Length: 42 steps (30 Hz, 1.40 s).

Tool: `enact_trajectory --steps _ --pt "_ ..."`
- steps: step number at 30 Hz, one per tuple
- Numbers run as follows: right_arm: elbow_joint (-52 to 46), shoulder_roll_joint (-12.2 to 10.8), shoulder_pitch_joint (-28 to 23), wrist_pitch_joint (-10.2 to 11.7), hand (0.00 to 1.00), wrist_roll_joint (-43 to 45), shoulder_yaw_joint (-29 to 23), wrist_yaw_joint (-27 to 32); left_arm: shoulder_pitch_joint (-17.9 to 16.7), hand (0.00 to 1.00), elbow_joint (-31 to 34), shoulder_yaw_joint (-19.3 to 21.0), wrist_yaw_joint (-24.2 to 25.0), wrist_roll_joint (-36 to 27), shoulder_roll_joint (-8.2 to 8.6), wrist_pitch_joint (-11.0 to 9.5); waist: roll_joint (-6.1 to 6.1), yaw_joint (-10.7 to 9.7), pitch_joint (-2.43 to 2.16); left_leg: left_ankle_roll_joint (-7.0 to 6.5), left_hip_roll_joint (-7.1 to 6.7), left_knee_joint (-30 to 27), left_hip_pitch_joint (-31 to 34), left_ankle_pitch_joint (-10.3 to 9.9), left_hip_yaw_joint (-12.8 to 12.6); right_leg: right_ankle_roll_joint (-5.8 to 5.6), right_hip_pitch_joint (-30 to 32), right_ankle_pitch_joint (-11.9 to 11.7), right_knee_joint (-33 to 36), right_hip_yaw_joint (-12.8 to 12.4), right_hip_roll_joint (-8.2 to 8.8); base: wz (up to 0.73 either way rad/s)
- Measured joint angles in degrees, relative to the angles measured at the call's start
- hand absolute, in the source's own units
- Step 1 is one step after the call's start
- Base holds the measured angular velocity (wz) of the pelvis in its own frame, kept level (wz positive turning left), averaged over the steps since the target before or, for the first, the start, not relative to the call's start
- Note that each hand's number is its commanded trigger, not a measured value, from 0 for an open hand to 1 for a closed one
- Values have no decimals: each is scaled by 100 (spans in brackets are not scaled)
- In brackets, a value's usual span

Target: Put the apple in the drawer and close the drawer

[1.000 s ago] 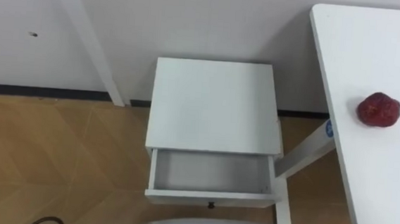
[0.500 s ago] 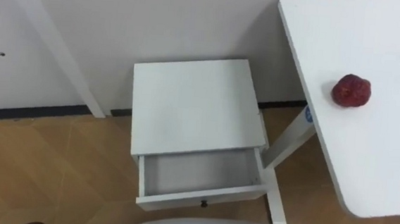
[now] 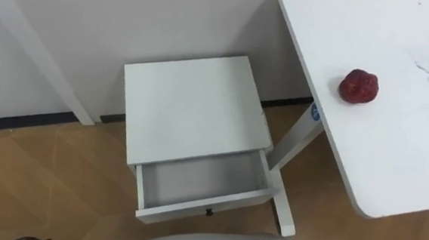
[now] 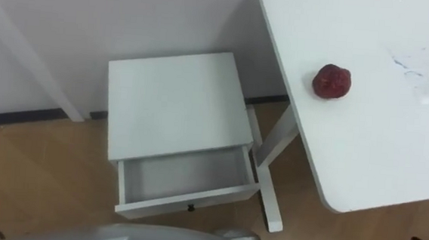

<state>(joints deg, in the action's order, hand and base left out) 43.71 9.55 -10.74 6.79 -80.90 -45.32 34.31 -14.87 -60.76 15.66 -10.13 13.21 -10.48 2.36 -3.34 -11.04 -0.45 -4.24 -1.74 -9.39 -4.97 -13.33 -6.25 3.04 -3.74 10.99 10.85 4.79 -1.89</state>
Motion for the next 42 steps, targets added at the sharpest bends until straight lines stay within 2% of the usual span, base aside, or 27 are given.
enact_trajectory --steps 3,8,10,13,16,18,20,24,29,37,42 --pt "-801 47 -1 195 0 236 -109 428 -22 0 149 4 -7 3 -46 -50 13 -37 11 1 1 -15 0 1 -15 0 1 0 -4 -6 -1 0" --pt "-1906 403 66 407 0 1142 -118 1076 -71 0 340 -1 -27 29 -51 -149 27 -89 17 2 0 -17 60 1 -10 0 51 0 2 -15 -5 0" --pt "-2243 421 64 486 0 1590 -106 1258 -74 0 332 -14 -16 9 -49 -159 45 -78 24 3 2 -18 114 2 16 4 108 -3 7 -10 -8 0" --pt "-2726 419 57 531 0 2521 -84 1647 -33 0 269 -23 67 -5 -12 -159 83 5 -4 5 2 -27 202 7 9 5 243 -5 83 -16 -4 -3" --pt "-3374 419 7 591 0 3606 82 1988 -34 0 237 -21 74 26 -11 -207 156 79 -5 10 0 -34 229 11 3 5 269 -6 85 -14 -4 0" --pt "-3622 419 6 636 0 4858 411 2147 -42 0 205 -113 57 96 -28 -264 148 171 2 23 2 -49 218 30 -6 5 268 -6 81 -11 -8 0" --pt "-3793 420 8 636 0 5726 710 2197 32 0 91 -278 60 74 -26 -276 144 281 4 25 5 -55 208 31 -27 7 263 -7 82 -16 -7 -2" --pt "-4038 427 12 616 0 6753 1631 1869 185 0 -172 -746 60 -18 -23 -291 72 480 39 28 14 -74 179 36 -61 20 232 -14 81 -13 -7 -2" --pt "-4038 426 26 558 0 6997 2173 1187 171 0 -360 -948 61 -18 -21 -285 36 546 62 28 10 -85 166 36 14 20 185 -14 63 9 0 6" --pt "-4041 449 56 553 0 7027 2313 368 84 0 -378 -951 82 250 -22 -281 16 679 71 28 9 -32 113 36 28 23 95 -17 -29 45 -2 0" --pt "-4127 561 67 418 0 7241 2629 -194 79 0 -370 -906 196 328 -48 -236 19 792 71 28 11 -20 55 36 36 23 50 -17 -32 47 -5 0"
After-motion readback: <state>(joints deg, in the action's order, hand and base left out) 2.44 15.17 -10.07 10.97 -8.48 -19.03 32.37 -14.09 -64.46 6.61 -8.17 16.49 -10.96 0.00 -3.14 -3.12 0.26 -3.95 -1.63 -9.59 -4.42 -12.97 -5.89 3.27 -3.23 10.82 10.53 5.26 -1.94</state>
